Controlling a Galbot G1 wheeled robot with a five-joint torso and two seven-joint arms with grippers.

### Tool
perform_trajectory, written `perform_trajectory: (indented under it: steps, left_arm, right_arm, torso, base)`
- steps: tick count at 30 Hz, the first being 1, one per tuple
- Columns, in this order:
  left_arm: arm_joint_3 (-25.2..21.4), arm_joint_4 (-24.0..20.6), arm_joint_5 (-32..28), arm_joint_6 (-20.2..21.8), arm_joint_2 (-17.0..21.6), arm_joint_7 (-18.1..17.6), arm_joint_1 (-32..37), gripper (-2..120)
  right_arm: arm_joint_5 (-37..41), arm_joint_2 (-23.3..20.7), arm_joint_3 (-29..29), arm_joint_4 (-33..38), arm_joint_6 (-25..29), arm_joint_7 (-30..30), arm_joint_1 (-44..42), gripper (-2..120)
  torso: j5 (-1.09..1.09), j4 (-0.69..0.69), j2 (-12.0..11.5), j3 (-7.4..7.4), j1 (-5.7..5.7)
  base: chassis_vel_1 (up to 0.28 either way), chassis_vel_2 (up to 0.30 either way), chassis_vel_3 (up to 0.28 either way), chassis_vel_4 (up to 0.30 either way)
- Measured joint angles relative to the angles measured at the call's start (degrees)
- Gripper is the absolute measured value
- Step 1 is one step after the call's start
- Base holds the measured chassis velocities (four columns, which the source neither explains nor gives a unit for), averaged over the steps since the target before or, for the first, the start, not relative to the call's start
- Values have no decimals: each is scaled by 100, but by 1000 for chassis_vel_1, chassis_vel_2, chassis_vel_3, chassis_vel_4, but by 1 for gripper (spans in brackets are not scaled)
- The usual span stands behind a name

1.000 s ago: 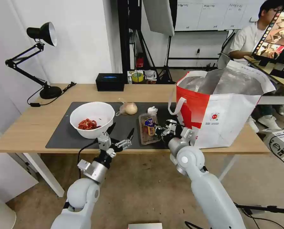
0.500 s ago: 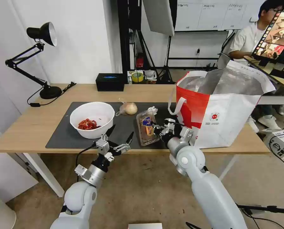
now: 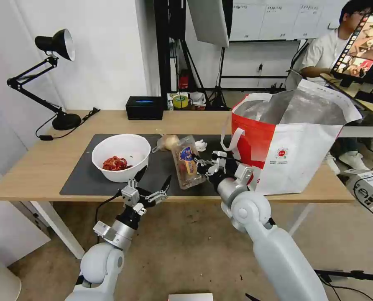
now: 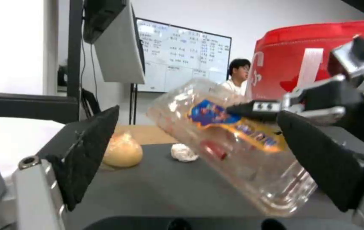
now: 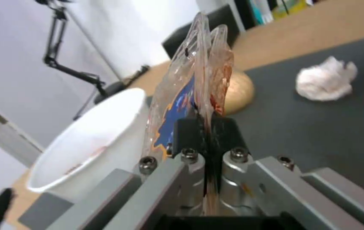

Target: Pick up the trash from the table and place it into the takeout bag.

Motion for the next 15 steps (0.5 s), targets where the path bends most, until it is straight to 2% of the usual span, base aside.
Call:
perform_trajectory:
  steps: [7,15]
  left_arm:
    - [-30,-106,-7,2,-7,-4,97,100]
    - [-40,-201,-8,20,-63,-7,182,100]
  right_arm:
    - [-122,-104,64,309,385,-307,-98,0]
    - [-101,-185,174,561,637,-398,-78,0]
  torso:
    - [0,0,0,0,0]
    - [0,0,0,0,0]
  base:
    - [0,0,0,0]
    - [0,0,0,0]
